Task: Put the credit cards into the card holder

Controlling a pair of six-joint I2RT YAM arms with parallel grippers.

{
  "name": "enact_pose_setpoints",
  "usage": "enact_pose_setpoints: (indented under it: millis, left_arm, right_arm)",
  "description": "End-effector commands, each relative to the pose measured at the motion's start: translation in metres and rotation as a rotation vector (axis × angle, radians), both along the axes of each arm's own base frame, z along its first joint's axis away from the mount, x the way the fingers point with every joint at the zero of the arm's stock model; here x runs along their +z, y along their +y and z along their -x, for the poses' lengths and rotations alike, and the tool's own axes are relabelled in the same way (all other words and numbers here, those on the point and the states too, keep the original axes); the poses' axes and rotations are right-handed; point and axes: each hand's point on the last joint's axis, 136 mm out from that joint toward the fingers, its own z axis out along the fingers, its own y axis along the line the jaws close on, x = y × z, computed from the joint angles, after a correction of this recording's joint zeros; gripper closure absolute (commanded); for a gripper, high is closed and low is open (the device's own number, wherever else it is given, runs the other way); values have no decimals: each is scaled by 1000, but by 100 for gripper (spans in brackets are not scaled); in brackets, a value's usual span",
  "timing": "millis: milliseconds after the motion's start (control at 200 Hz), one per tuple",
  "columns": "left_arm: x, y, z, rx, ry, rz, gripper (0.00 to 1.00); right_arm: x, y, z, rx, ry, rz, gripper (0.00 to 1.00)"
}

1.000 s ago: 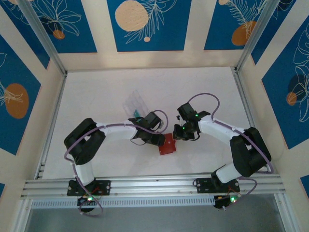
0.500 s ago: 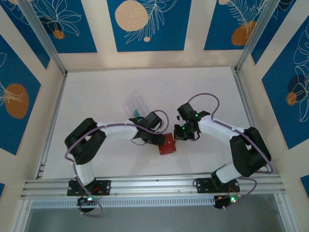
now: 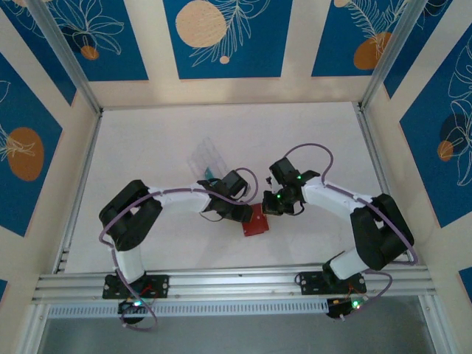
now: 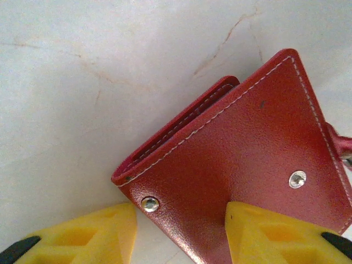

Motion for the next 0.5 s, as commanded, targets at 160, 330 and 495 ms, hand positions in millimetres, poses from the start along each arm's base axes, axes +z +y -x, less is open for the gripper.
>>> enact_pose_setpoints:
  millis: [160, 330, 495]
  left_arm:
    - [-23, 0, 12, -11, 40, -36, 53]
    - [-25, 0, 13, -11, 43, -34, 53]
    - [-25, 0, 13, -9, 43, -30, 53]
  right_arm:
    - [-10, 23, 3, 52, 54, -31, 100]
    - [-12, 26, 3, 53, 64, -39, 100]
    - [-10, 30, 2, 56, 64, -52, 100]
